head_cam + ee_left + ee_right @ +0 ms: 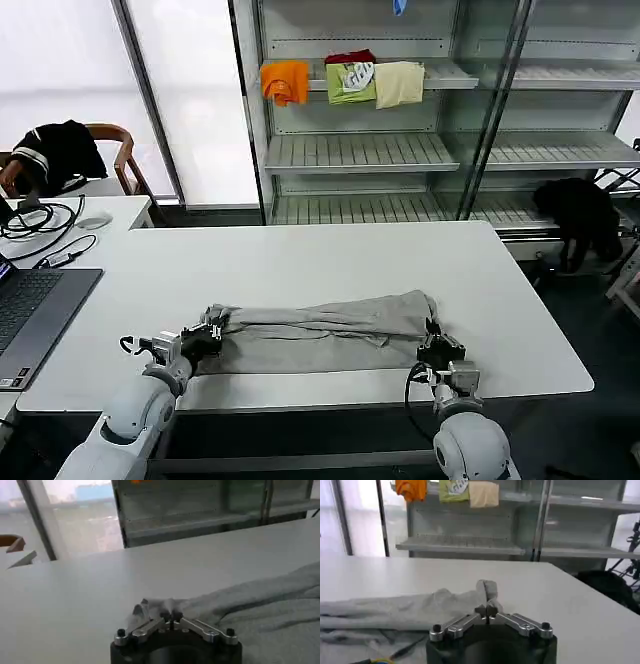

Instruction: Fold and organize the clothes.

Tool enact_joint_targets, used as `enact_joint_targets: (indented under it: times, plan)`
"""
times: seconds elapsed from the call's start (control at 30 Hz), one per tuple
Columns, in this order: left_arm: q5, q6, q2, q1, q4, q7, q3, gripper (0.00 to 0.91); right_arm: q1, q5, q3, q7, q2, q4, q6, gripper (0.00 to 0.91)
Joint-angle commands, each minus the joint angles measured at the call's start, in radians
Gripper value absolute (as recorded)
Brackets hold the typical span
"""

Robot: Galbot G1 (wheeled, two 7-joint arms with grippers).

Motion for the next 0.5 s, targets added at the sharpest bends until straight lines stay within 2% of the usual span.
enact_joint_targets:
  times: [0.03,0.07,0.3,0.5]
  plan:
    - [0.012,0.010,-0.002,0.003,-0.036,-0.018,-0.001,0.907,-0.021,-0.034,-0.004,0.010,0.004,-0.041,0.014,0.867]
    - [0.013,0.011,-0.002,0.004,-0.040,-0.020,-0.002,0.907,-0.021,-0.037,-0.004,0.010,0.004,-0.044,0.014,0.907]
    - [0.011,0.014,0.003,0.004,-0.084,-0.033,-0.011,0.907,-0.027,-0.028,-0.006,0.004,0.002,-0.009,0.023,0.907]
    - [-0.005,0.032,0.000,0.014,-0.127,-0.056,-0.035,0.907,-0.026,-0.004,0.011,0.005,-0.011,0.115,0.019,0.907]
